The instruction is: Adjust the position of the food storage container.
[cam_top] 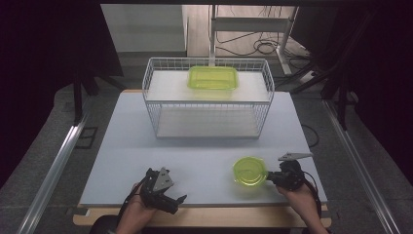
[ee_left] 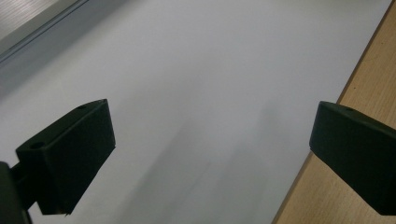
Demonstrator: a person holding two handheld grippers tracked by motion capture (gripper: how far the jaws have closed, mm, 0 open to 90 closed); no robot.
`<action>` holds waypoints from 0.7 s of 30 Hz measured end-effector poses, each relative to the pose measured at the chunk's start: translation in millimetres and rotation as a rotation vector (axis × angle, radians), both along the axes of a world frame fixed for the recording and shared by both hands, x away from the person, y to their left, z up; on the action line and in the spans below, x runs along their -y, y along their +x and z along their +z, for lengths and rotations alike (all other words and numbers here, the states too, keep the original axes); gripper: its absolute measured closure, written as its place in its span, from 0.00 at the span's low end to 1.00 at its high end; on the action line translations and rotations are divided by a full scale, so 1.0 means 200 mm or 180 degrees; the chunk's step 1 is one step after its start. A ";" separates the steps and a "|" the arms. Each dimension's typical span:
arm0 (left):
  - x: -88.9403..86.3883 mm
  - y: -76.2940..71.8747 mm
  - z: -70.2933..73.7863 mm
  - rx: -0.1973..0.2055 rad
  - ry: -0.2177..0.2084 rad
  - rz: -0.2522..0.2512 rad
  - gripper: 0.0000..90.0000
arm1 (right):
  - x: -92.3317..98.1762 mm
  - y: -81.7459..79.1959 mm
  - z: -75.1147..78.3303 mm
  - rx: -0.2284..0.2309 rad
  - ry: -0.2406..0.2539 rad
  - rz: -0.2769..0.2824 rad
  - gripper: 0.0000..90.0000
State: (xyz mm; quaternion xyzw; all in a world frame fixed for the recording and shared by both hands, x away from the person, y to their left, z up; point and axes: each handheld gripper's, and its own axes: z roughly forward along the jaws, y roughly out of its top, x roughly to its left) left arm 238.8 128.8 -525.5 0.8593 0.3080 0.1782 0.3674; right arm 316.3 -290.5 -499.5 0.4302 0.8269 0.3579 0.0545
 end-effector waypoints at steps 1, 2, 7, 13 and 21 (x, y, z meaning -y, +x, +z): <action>0.00 0.00 0.00 0.0000 0.0001 0.0001 0.00 | -0.03 0.01 0.00 -0.0017 0.0025 0.0027 0.98; 0.00 0.00 0.00 0.0000 0.0001 0.0001 0.00 | -0.03 0.01 0.00 -0.0017 0.0025 0.0027 0.98; 0.00 0.00 0.00 -0.0001 0.0007 0.0003 0.00 | -0.11 0.02 -0.02 -0.0065 0.0098 0.0134 0.98; 0.00 0.00 0.00 0.0001 0.0008 0.0002 0.00 | -0.21 0.03 -0.03 -0.0105 0.0145 0.0254 0.98; 0.00 0.00 0.00 0.0001 0.0008 -0.0002 0.00 | -0.33 0.05 -0.05 -0.0189 0.0237 0.0425 0.98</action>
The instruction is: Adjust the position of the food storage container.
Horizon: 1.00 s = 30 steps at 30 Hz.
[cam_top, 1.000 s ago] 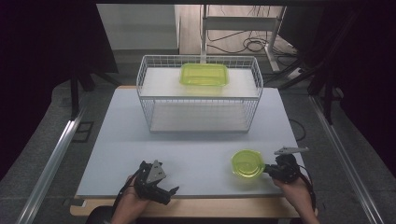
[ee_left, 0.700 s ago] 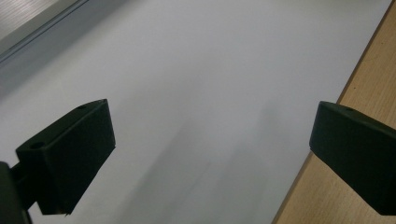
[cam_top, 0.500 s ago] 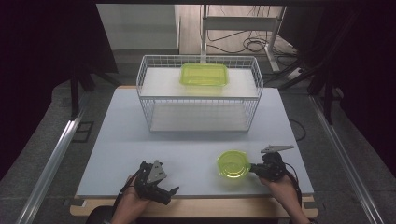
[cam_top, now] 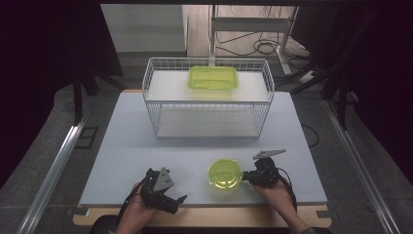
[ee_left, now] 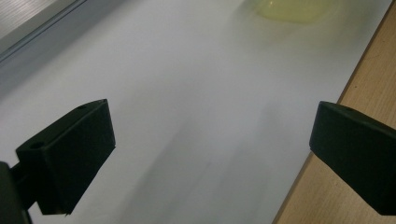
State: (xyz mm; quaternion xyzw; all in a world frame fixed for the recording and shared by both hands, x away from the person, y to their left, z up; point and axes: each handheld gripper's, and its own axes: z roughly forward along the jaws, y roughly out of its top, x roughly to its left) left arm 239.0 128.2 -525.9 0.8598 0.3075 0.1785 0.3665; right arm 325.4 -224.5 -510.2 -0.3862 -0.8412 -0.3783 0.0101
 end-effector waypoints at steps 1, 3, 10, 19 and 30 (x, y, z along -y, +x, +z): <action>0.00 0.00 0.00 0.0000 0.0000 0.0000 0.00 | 0.00 0.00 0.00 0.0000 0.0000 0.0000 0.98; 0.00 0.00 0.00 0.0001 -0.0004 0.0001 0.00 | -0.03 0.00 -0.01 -0.0025 0.0038 0.0031 0.98; 0.00 0.00 0.00 0.0003 0.0005 -0.0008 0.00 | -0.14 0.03 -0.02 -0.0058 0.0079 0.0157 0.98; -0.01 0.00 0.00 -0.0006 0.0001 -0.0010 0.00 | -0.22 0.07 -0.03 -0.0029 0.0051 0.0224 0.98; -0.01 0.00 0.01 -0.0018 -0.0072 -0.0026 0.00 | -0.08 0.04 0.05 0.0433 -0.0224 0.0093 0.81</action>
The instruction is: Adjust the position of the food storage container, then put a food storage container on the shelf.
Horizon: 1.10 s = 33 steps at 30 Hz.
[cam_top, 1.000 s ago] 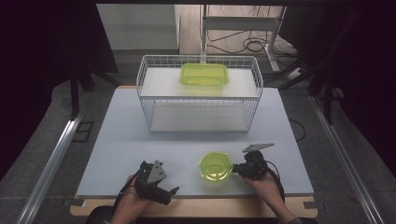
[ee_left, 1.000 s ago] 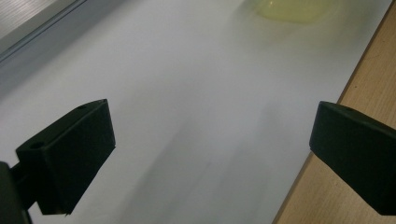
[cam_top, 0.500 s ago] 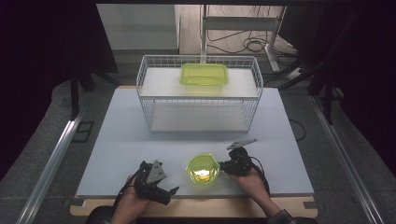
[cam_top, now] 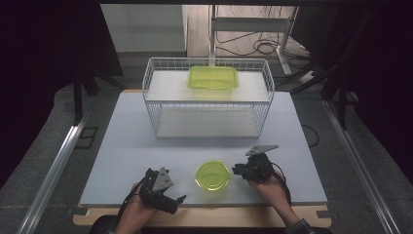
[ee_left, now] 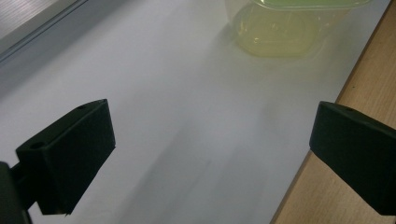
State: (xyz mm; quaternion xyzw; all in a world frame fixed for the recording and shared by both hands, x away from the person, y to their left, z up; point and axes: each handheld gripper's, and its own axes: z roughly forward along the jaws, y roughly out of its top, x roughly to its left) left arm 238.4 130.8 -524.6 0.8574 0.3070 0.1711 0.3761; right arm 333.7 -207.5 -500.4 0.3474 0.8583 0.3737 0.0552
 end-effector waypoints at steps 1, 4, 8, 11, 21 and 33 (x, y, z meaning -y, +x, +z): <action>0.00 0.00 0.01 -0.0007 -0.0090 -0.0048 0.00 | 0.01 -0.01 0.01 0.0047 -0.0001 0.0005 0.78; -0.01 -0.02 0.04 0.0029 -0.0405 -0.0202 0.00 | 0.05 -0.07 0.04 0.0258 -0.0039 0.0068 0.65; -0.01 -0.02 0.04 0.0026 -0.0364 -0.0204 0.00 | 0.06 -0.10 0.06 0.0375 -0.0060 0.0074 0.55; 0.00 -0.02 0.03 0.0031 -0.0264 -0.0188 0.00 | 0.07 -0.10 0.05 0.0360 -0.0024 0.0073 0.41; 0.01 -0.01 0.01 0.0034 -0.0138 -0.0171 0.00 | 0.12 -0.12 0.02 0.0331 0.0027 -0.0014 0.21; 0.00 -0.01 0.01 0.0009 -0.0119 -0.0142 0.00 | 0.12 -0.11 0.01 0.0284 0.0162 -0.0068 0.08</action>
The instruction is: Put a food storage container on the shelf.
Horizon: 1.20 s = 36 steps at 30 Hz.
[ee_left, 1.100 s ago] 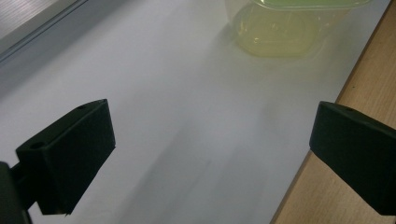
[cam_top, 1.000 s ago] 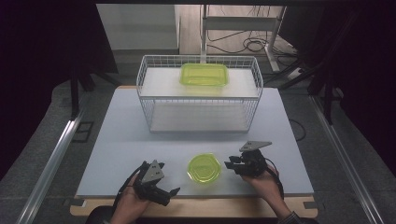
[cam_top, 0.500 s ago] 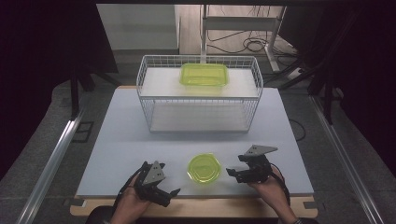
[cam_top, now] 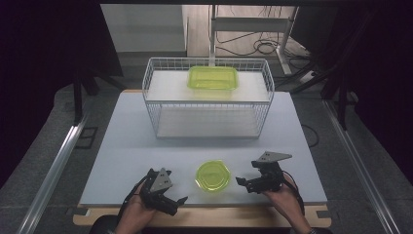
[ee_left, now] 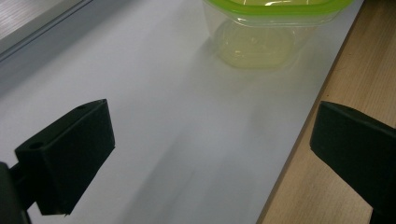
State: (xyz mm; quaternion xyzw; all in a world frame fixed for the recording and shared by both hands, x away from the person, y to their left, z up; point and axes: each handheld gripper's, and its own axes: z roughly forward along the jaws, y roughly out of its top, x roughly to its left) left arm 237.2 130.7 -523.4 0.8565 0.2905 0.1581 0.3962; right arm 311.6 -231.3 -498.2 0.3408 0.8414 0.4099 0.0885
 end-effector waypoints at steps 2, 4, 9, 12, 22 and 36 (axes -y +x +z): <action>0.00 0.00 0.00 0.0000 -0.0001 0.0008 0.00 | 0.00 0.00 0.00 0.0018 -0.0035 -0.0025 0.08; 0.00 0.00 0.00 -0.0003 0.0002 0.0016 0.00 | -0.01 0.00 0.01 -0.0016 -0.0048 -0.0043 0.08; 0.00 0.00 0.00 -0.0009 0.0025 0.0014 0.00 | -0.03 0.00 0.04 -0.0114 0.0048 -0.0072 0.09; 0.00 0.00 0.00 -0.0013 0.0026 0.0014 0.00 | -0.05 0.00 0.06 -0.0186 0.0122 -0.0024 0.15; 0.00 0.01 -0.01 -0.0027 0.0044 0.0019 0.00 | -0.09 0.05 0.10 -0.0351 0.0392 0.0119 0.35; 0.00 0.01 -0.01 -0.0028 0.0087 0.0018 0.00 | -0.10 0.13 0.09 -0.0663 0.0557 0.0195 0.48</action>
